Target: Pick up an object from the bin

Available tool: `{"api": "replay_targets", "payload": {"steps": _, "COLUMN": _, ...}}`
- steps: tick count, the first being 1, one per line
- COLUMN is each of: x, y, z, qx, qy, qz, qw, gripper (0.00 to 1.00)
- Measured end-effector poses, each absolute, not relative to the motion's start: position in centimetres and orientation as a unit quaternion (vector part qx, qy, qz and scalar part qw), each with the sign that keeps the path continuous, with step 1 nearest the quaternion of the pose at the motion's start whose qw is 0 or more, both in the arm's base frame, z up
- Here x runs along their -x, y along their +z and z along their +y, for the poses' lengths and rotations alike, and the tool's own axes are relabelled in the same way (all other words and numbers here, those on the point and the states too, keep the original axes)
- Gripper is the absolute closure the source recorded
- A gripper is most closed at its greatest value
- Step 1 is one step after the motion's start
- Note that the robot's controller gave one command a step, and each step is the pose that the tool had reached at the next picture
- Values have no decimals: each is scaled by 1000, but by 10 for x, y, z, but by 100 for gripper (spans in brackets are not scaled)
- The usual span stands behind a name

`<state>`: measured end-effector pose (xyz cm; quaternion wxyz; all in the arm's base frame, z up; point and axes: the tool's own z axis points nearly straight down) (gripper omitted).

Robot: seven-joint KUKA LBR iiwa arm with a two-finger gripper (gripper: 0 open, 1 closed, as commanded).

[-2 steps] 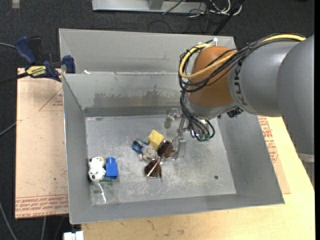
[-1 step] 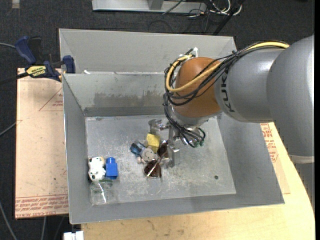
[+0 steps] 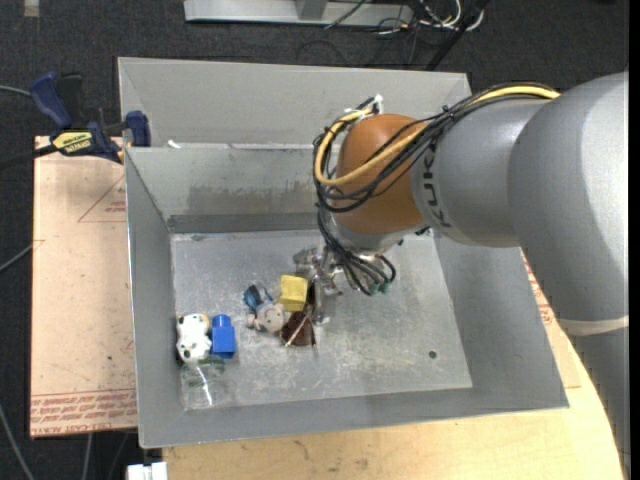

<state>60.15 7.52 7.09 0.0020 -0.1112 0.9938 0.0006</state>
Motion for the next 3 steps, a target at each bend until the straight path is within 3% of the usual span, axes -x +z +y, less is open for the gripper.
{"api": "replay_targets", "payload": {"steps": 2, "x": -600, "y": 74, "z": 75, "qx": 111, "qy": 1, "qz": 994, "qw": 0, "gripper": 100}}
{"api": "replay_targets", "payload": {"steps": 3, "x": -598, "y": 93, "z": 75, "qx": 112, "qy": 0, "qz": 994, "qw": -4, "gripper": 100}}
